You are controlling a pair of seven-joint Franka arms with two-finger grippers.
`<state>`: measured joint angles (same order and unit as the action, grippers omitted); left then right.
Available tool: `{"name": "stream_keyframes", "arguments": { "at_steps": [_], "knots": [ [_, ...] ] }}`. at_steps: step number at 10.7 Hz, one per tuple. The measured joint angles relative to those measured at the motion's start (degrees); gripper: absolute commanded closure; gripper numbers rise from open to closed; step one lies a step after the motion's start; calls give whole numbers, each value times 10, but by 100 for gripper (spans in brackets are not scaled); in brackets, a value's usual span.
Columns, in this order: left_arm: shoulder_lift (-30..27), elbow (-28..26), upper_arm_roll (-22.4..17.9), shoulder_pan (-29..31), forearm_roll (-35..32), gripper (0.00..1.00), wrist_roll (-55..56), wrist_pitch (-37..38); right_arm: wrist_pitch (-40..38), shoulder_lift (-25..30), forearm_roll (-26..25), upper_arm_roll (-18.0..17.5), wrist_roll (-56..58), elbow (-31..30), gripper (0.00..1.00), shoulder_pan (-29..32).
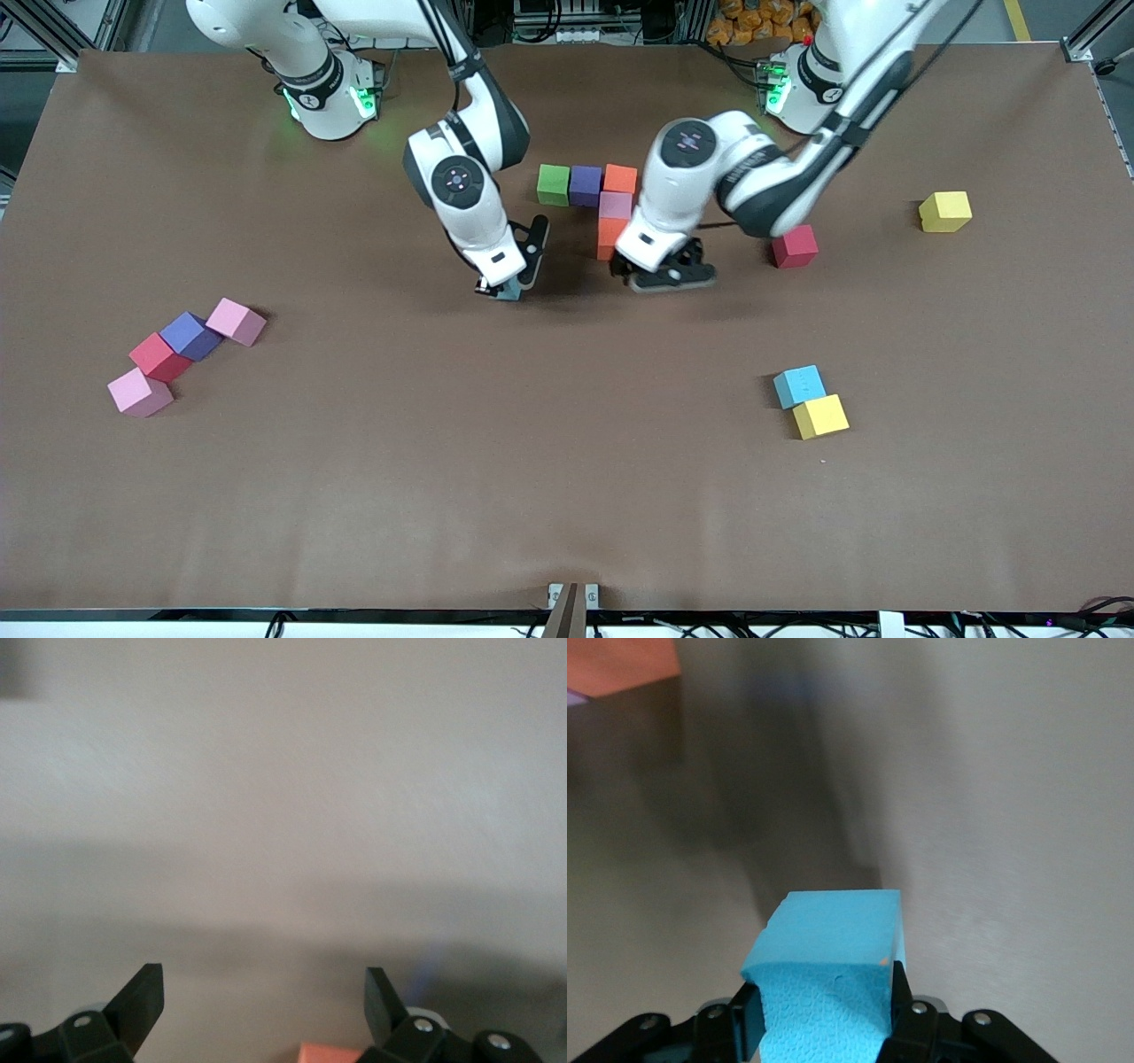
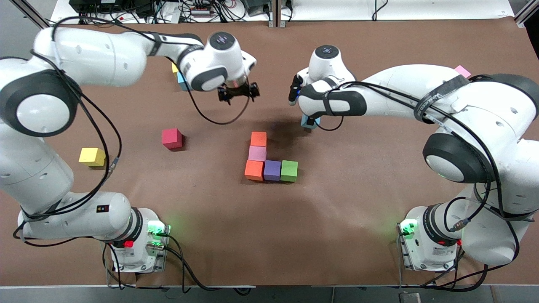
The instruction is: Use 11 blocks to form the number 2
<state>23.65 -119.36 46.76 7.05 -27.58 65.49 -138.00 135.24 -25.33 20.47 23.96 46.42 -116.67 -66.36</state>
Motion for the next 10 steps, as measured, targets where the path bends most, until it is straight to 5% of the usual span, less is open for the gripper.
{"name": "stream_keyframes", "arguments": {
  "at_steps": [7, 10],
  "knots": [
    [32, 30, 2, 185, 1, 0, -24, 15, -39, -71, 0, -1, -128, 84, 74, -93],
    [39, 42, -4, 197, 1, 0, -24, 33, -44, -94, 0, 0, -158, 114, 75, -114]
  ]
}}
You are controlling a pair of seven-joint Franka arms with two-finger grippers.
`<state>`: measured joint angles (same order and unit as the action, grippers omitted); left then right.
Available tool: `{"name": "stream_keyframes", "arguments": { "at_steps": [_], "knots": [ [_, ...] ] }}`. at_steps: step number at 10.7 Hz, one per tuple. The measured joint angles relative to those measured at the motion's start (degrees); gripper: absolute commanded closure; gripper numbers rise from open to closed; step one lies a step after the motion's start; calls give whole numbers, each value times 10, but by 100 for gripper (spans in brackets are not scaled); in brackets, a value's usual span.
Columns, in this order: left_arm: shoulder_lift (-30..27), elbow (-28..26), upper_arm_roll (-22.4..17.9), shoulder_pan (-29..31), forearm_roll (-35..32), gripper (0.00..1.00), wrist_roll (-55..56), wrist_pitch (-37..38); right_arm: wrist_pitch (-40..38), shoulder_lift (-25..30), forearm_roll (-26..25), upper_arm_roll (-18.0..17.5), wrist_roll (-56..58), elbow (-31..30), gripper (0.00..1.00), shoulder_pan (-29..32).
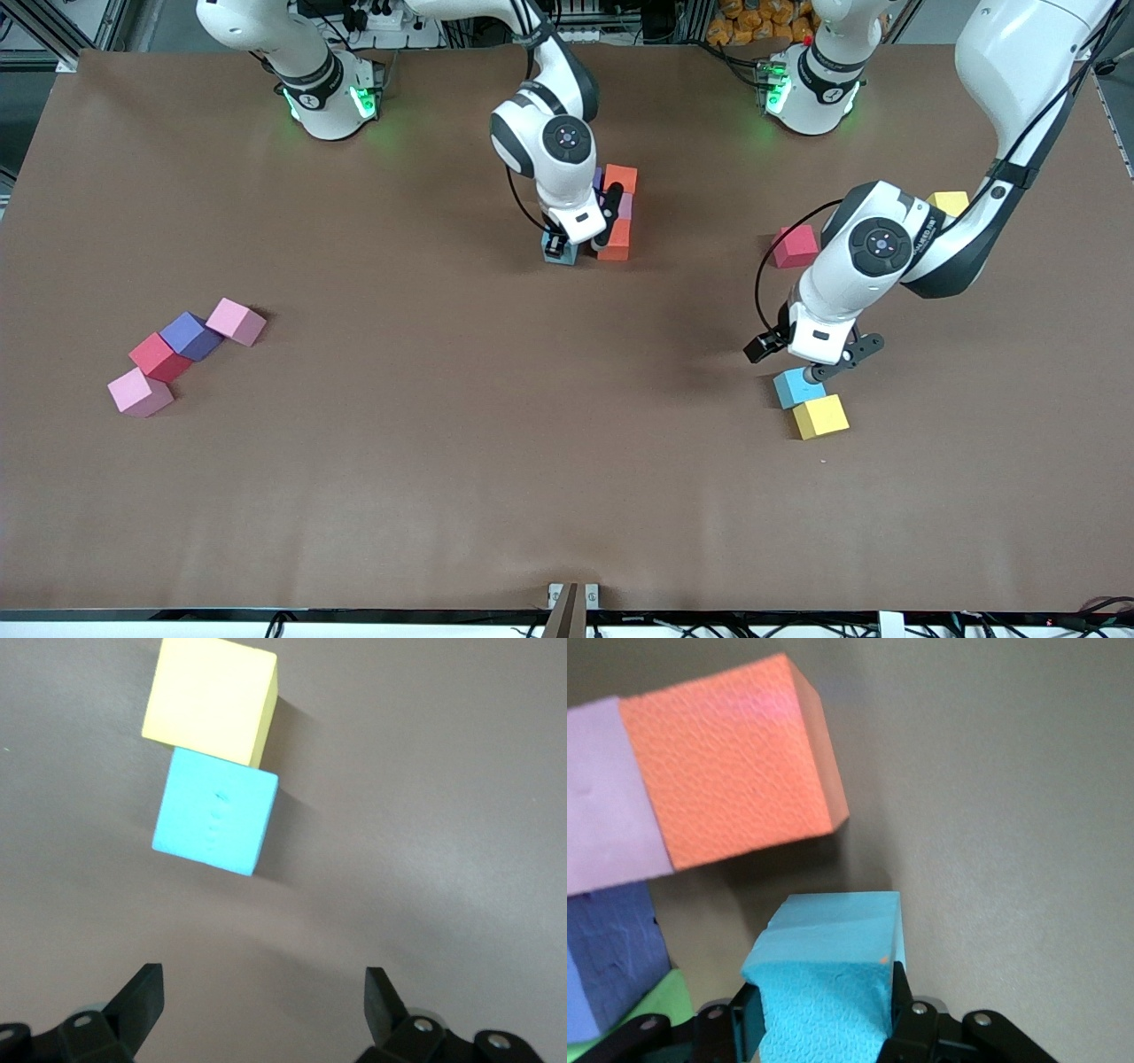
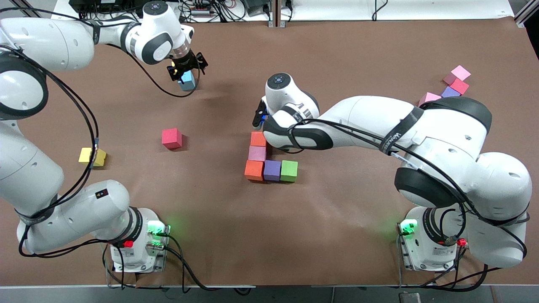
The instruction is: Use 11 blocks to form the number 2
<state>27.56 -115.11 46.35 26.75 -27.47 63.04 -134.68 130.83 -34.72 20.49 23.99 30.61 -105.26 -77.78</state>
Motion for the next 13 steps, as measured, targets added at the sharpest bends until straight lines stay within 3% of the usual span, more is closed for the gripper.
{"name": "stream_keyframes", "arguments": {
  "at_steps": [3, 6, 13],
  "knots": [
    [7, 11, -19, -1, -3, 0, -50, 2, -13, -15, 0, 0, -20, 26, 75, -2],
    [54, 56, -51, -1, -3, 0, -139, 2, -18, -21, 0, 0, -33, 36, 75, -2],
    [112, 97, -64, -20, -10, 0, -156, 2, -34, -41, 1, 0, -69, 69, 75, -3]
  ]
}}
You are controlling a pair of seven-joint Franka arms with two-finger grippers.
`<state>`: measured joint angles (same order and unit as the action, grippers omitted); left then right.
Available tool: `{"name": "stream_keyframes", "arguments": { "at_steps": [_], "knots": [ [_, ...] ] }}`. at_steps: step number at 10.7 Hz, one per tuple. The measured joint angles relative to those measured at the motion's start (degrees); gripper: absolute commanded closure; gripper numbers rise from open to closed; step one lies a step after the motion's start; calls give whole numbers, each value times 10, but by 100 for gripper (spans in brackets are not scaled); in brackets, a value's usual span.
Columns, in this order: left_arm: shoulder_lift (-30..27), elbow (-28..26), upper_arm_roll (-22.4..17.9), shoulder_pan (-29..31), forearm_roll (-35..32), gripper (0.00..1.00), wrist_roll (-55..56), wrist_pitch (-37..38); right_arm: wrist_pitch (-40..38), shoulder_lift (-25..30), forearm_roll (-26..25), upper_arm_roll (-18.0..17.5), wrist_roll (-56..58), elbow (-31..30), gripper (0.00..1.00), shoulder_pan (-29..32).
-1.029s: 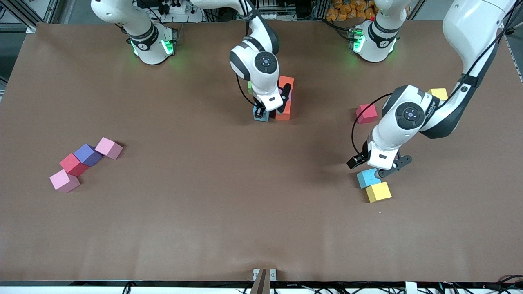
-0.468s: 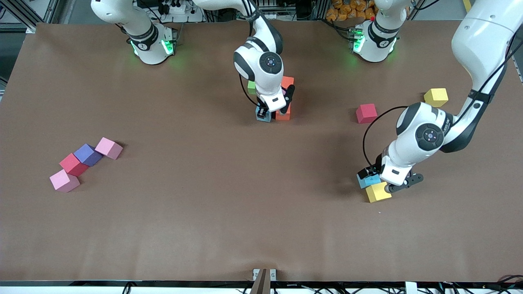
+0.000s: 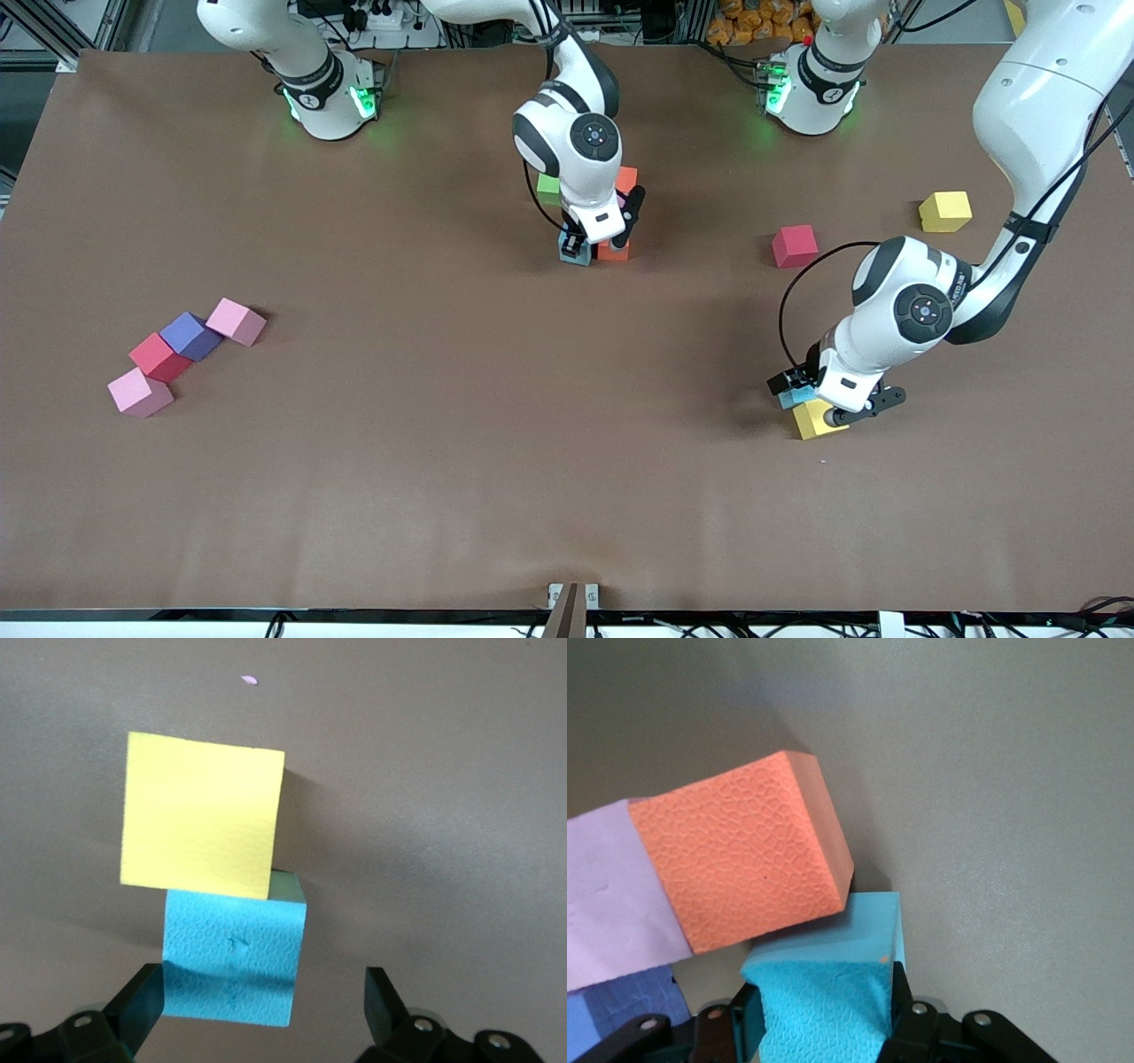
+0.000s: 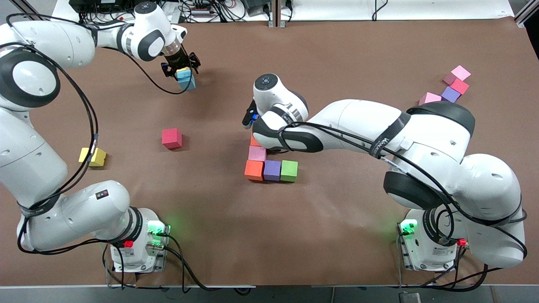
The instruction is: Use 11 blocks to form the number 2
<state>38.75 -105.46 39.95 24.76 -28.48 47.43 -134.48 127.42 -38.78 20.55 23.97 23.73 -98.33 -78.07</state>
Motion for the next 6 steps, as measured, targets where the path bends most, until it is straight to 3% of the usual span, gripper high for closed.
{"name": "stream_keyframes", "arguments": {
  "at_steps": [4, 5, 6],
  "knots": [
    [2, 9, -33, -37, -6, 0, -15, 7, -3, -9, 12, 0, -7, 15, 75, -2],
    [2, 10, -34, -37, -6, 0, -23, 7, -4, -10, 12, 0, -8, 17, 60, -2],
    [2, 11, -34, -37, -6, 0, -27, 7, -4, -11, 12, 0, -9, 17, 1, -2]
  ]
}}
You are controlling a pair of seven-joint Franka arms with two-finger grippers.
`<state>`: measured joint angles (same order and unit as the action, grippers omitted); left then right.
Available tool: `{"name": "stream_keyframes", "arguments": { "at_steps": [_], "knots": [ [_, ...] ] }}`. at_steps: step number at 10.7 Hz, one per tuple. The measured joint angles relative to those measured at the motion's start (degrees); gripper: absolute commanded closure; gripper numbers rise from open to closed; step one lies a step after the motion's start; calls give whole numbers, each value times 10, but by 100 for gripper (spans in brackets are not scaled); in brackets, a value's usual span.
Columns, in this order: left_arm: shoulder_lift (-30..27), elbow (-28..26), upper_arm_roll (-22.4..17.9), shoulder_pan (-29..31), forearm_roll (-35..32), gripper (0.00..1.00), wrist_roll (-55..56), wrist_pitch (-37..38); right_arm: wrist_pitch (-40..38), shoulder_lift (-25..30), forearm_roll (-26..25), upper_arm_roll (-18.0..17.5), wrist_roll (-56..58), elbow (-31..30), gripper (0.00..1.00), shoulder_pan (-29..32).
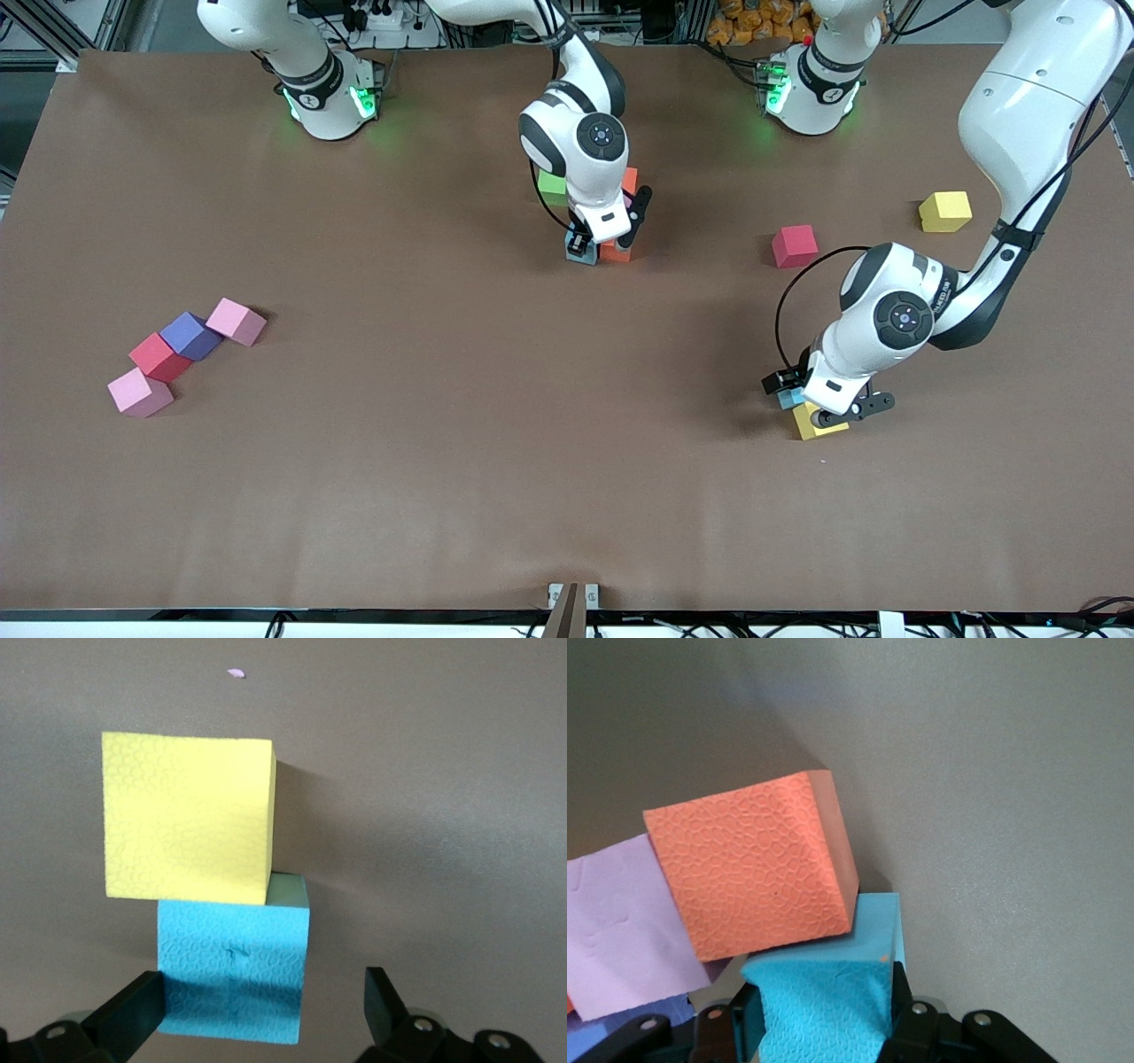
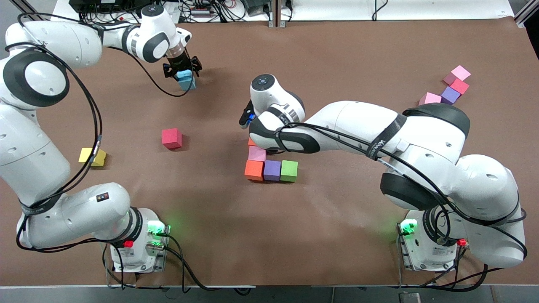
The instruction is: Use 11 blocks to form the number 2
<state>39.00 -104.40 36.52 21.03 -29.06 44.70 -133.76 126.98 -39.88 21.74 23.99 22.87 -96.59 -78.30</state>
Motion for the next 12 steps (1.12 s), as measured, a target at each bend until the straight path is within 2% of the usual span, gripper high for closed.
{"name": "stream_keyframes", "arguments": {
  "at_steps": [5, 8, 12],
  "knots": [
    [0, 20, -4, 2, 0, 0, -29, 22, 9, -18, 5, -1, 2, 2, 0, -9],
    [1, 28, -4, 2, 0, 0, -31, 34, 10, -18, 5, 4, 41, 8, 0, -10],
    [6, 28, -4, -3, 0, 0, -37, 35, 3, 8, 5, 18, 113, 2, 0, -9]
  ]
}}
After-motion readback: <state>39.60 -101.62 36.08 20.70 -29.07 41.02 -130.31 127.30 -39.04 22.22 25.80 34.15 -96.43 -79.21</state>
